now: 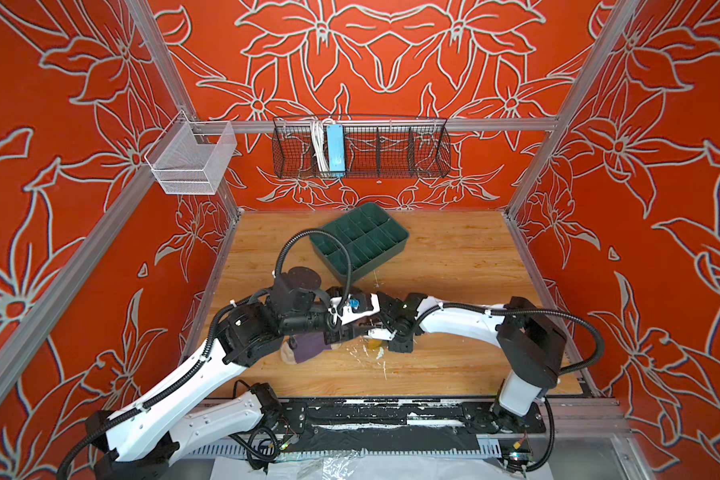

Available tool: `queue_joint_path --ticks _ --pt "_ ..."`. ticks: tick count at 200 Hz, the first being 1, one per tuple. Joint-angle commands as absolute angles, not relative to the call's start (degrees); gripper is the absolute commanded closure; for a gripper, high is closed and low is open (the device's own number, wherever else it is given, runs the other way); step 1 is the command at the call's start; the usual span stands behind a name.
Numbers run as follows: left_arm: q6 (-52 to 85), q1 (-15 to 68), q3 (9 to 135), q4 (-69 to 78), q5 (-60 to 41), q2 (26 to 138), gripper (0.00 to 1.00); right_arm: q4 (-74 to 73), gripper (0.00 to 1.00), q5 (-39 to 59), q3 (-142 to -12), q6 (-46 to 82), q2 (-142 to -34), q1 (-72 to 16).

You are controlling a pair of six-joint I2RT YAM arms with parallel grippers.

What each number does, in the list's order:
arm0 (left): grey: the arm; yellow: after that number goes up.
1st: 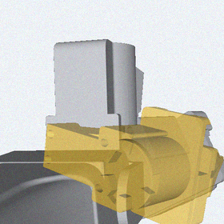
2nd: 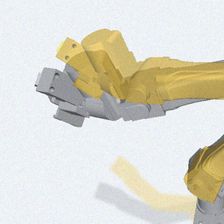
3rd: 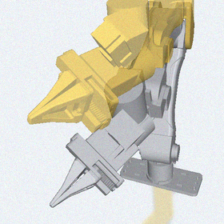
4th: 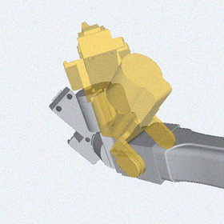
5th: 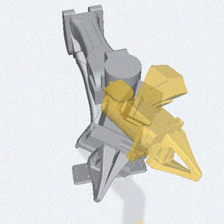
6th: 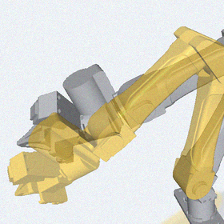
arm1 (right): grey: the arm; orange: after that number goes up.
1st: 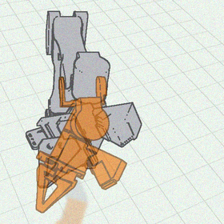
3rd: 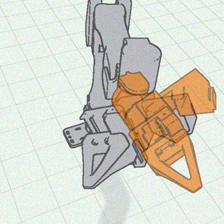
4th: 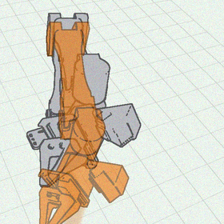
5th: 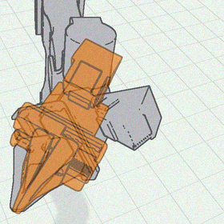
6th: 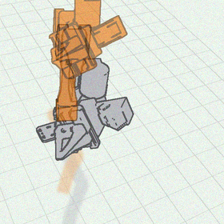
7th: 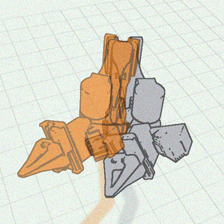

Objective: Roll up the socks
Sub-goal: 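Roll the cuff further with the right gripper while the left gripper lifts away, then regrasp the roll with the left gripper beside the right gripper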

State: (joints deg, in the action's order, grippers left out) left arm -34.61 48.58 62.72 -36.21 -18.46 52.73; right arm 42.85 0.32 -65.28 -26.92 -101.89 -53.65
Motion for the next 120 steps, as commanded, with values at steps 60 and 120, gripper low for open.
queue_joint_path --ticks 60,120 --pt "-40.13 68.38 32.28 -7.05 8.33 60.36 0.45 60.20 1.00 22.99 -70.10 -22.99 -112.45 -48.89" --pt "-39.56 68.38 31.10 7.06 22.49 78.00 0.41 60.17 1.00 24.58 -69.22 -23.66 -111.85 -48.74"
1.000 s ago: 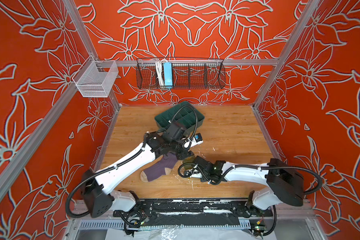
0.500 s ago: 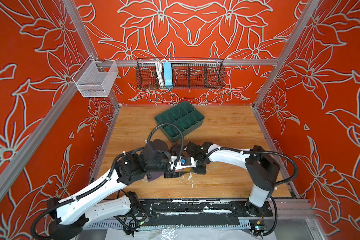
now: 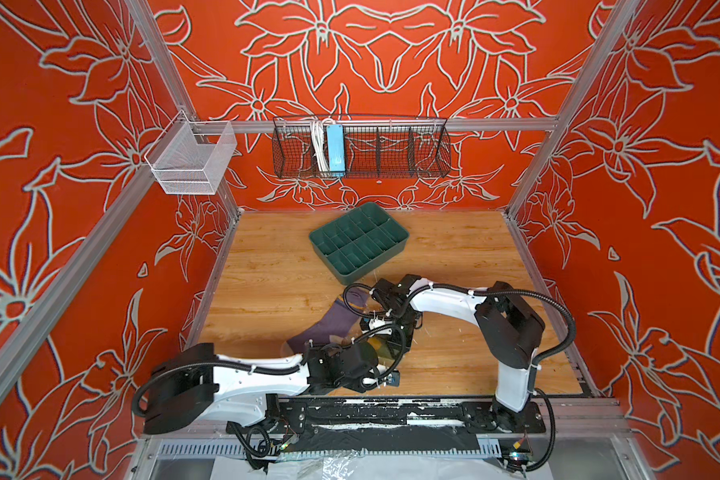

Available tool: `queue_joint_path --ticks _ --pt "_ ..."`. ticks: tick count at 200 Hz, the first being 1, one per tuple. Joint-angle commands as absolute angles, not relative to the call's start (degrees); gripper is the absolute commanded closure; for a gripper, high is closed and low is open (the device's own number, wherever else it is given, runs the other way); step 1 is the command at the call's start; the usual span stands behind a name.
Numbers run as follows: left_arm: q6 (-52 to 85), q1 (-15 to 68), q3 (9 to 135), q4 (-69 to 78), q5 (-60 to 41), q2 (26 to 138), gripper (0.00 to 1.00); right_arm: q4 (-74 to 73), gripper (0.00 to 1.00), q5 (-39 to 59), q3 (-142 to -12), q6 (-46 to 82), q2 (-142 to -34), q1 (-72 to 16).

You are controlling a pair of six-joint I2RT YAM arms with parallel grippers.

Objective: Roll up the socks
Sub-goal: 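Regrasp the roll with the left gripper beside the right gripper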

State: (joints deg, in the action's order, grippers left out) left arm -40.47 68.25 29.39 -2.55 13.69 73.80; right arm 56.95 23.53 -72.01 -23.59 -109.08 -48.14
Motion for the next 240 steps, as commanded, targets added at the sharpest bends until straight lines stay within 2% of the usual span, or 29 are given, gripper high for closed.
queue_joint_path --ticks 1,58,99,126,141,158,164,176,193,218,240 --pt "-39.51 68.38 31.15 7.22 22.58 78.16 0.41 60.10 1.00 24.55 -69.20 -23.69 -111.82 -48.71" --pt "-40.52 68.38 33.13 9.79 22.06 82.28 0.41 59.73 1.00 26.34 -69.63 -24.00 -111.50 -47.93" --pt "-40.08 68.37 33.92 8.69 19.53 86.16 0.49 60.03 1.00 26.58 -69.86 -23.25 -110.69 -47.64" --pt "-39.72 68.38 34.69 4.79 16.32 88.59 0.62 58.09 1.00 25.45 -68.59 -22.86 -108.58 -47.36" --pt "-38.96 68.38 35.93 1.98 15.83 89.85 0.80 56.47 1.00 24.11 -67.97 -22.44 -107.22 -46.96" --pt "-38.56 68.21 36.04 1.82 15.54 90.56 0.89 55.32 1.00 22.30 -67.63 -21.97 -105.56 -46.27" --pt "-38.67 68.20 36.19 1.72 15.07 90.92 0.92 54.77 0.95 21.28 -67.52 -21.69 -104.81 -45.99" --pt "-38.58 68.06 37.21 0.72 14.76 92.32 1.00 53.71 0.92 18.88 -67.03 -21.29 -103.06 -45.14" --pt "-37.93 68.05 39.38 -0.79 15.38 95.06 1.00 51.21 0.79 15.74 -65.57 -20.59 -99.71 -43.38" --pt "-36.41 67.42 41.29 -1.22 14.91 97.24 1.00 46.76 0.52 15.48 -61.69 -20.04 -92.03 -40.72" --pt "-35.51 65.92 42.87 -2.24 12.82 98.04 1.00 42.23 0.43 10.50 -57.57 -19.22 -83.99 -37.74"
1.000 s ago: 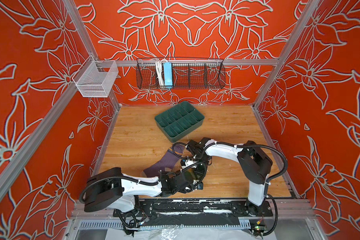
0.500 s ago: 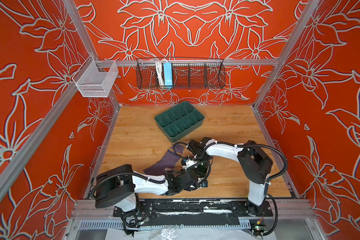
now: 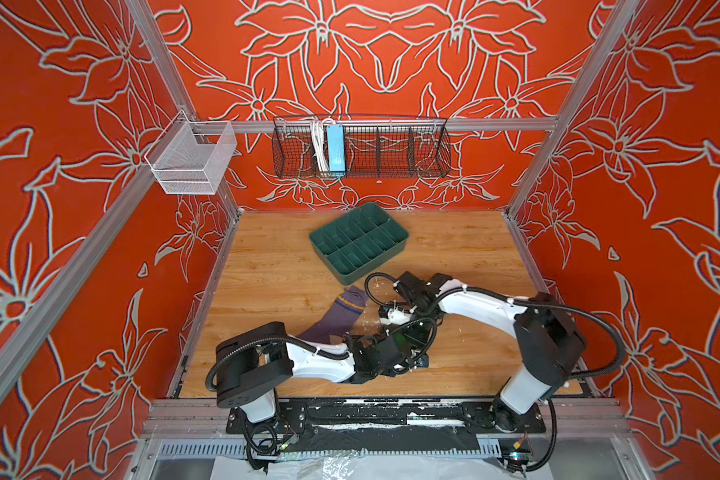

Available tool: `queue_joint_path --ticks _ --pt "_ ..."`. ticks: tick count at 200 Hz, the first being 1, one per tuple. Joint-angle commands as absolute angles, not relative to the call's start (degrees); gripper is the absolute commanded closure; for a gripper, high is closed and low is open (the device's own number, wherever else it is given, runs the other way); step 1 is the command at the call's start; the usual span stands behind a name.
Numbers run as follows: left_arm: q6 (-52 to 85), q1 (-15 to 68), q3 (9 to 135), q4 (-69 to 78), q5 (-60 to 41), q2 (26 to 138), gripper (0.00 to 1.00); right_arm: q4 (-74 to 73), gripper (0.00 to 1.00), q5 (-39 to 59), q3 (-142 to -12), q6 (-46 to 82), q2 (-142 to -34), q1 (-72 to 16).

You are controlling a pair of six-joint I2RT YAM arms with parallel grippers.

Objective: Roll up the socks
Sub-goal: 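Regrasp the roll with the left gripper beside the right gripper, then release the right gripper and raise it away from the roll, then reach the right gripper back down and grasp the roll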

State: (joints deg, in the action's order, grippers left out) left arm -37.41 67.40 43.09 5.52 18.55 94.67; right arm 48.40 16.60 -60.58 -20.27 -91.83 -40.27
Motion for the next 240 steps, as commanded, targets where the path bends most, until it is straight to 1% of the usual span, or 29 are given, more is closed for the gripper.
queue_joint_path --ticks 1,13,37,45,59,69,78,86,93,105,116,125,140,158,184,208,219,240 --pt "-35.51 65.83 43.01 -2.39 12.74 98.11 1.00 42.03 0.42 10.04 -57.48 -19.10 -83.57 -37.50" --pt "-35.81 64.86 44.50 -4.20 11.27 98.92 1.00 38.66 0.38 5.11 -55.38 -17.64 -78.26 -34.38" --pt "-36.29 62.60 49.15 -9.69 6.58 100.59 1.00 30.73 0.21 -8.75 -51.71 -12.77 -67.87 -27.16" --pt "-35.88 61.64 52.07 -13.61 4.22 101.78 1.00 28.36 0.18 -13.84 -51.06 -10.93 -64.48 -24.66" --pt "-35.08 59.33 58.39 -21.98 -0.92 105.09 1.00 24.70 0.14 -20.37 -50.18 -8.56 -59.11 -21.71" --pt "-32.22 57.67 62.90 -26.35 -1.60 107.96 1.00 22.24 0.13 -23.62 -49.44 -8.48 -55.55 -20.48" --pt "-31.01 55.91 65.90 -29.92 -4.37 109.99 1.00 20.23 0.14 -25.46 -48.63 -9.83 -52.47 -20.30" --pt "-28.84 54.49 67.19 -30.37 -4.84 110.88 1.00 18.53 0.14 -24.77 -47.70 -12.38 -49.92 -20.26" --pt "-28.01 53.27 67.60 -30.65 -7.16 111.06 1.00 17.56 0.14 -21.78 -46.57 -15.43 -47.45 -20.30" --pt "-26.33 51.03 68.48 -31.41 -11.43 111.39 1.00 17.04 0.15 -13.82 -44.88 -21.05 -43.62 -20.30" --pt "-25.94 49.13 70.00 -33.63 -18.26 112.21 1.00 17.38 0.17 -5.34 -43.37 -26.08 -40.67 -20.50" --pt "-25.68 47.76 71.19 -34.89 -22.99 113.35 1.00 18.70 0.18 -0.62 -42.53 -29.76 -38.94 -20.96" --pt "-26.70 46.31 73.30 -37.63 -31.30 116.08 1.00 23.13 0.20 2.54 -42.30 -35.75 -37.32 -23.70" --pt "-27.46 45.36 76.96 -41.19 -37.38 121.24 1.00 26.86 0.21 -1.46 -40.52 -43.76 -35.69 -30.57" --pt "-26.16 45.20 82.06 -45.24 -38.71 128.21 1.00 30.05 0.19 -12.48 -36.38 -55.50 -35.37 -43.09" --pt "-25.28 45.09 83.20 -45.50 -37.99 130.39 1.00 29.78 0.19 -19.63 -33.33 -62.37 -38.27 -51.91" --pt "-25.03 45.09 83.28 -45.40 -37.57 130.74 1.00 28.13 0.19 -20.40 -31.92 -63.82 -40.00 -54.71" --pt "-24.62 44.99 83.96 -45.47 -37.38 131.52 1.00 24.83 0.19 -18.84 -29.93 -64.51 -44.69 -58.18"
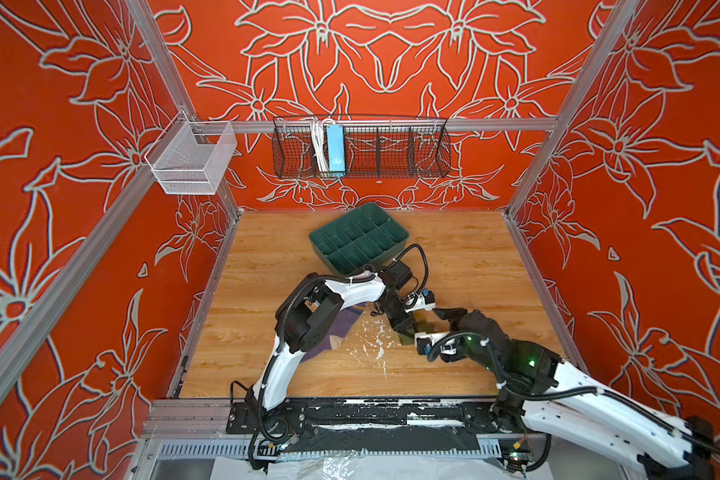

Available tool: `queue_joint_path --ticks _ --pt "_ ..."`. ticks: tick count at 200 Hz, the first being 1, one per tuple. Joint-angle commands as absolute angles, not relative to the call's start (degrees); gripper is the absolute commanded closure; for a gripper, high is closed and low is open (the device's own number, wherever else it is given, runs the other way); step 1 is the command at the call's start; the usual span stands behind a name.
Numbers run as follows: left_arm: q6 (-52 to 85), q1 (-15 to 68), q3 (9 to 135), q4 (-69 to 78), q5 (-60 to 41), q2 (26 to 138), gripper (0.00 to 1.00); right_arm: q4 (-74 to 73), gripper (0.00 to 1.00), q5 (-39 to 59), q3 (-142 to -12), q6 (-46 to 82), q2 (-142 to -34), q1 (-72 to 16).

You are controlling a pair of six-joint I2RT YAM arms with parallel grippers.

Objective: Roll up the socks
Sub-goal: 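Reach the right gripper back down and grasp the roll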

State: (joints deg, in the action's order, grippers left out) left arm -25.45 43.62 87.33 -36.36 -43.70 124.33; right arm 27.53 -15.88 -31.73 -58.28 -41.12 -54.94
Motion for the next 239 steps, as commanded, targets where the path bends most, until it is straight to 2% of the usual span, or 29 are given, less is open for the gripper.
queue_joint_path --ticks 1,23,56,105,121,135,152,204,239 --pt "-24.62 45.00 83.99 -45.50 -37.36 131.63 1.00 24.59 0.19 -18.82 -29.86 -64.51 -44.98 -58.31" --pt "-24.42 45.00 85.49 -46.29 -37.57 133.13 1.00 21.84 0.19 -16.81 -29.50 -62.96 -51.45 -59.41" --pt "-25.01 44.99 85.95 -46.64 -37.58 133.42 1.00 14.83 0.19 -20.03 -26.51 -63.28 -58.05 -59.16" --pt "-26.09 45.00 86.92 -47.88 -37.24 133.88 1.00 8.72 0.19 -18.99 -24.68 -59.51 -66.15 -54.87" --pt "-25.94 45.01 87.09 -47.99 -37.44 134.09 1.00 7.49 0.23 -18.03 -25.47 -58.95 -68.34 -54.08" --pt "-26.01 45.08 87.19 -48.15 -37.46 134.03 1.00 7.54 0.32 -18.17 -27.09 -58.03 -71.38 -53.68" --pt "-26.17 45.09 87.04 -48.34 -37.36 133.84 1.00 7.19 0.38 -19.35 -28.20 -57.23 -74.13 -53.54" --pt "-27.07 45.09 87.27 -49.55 -37.53 133.71 1.00 3.08 0.39 -19.15 -26.63 -58.57 -76.08 -51.93" --pt "-27.13 45.09 87.27 -49.78 -37.46 133.68 1.00 4.26 0.41 -22.90 -29.33 -57.95 -77.98 -50.59"
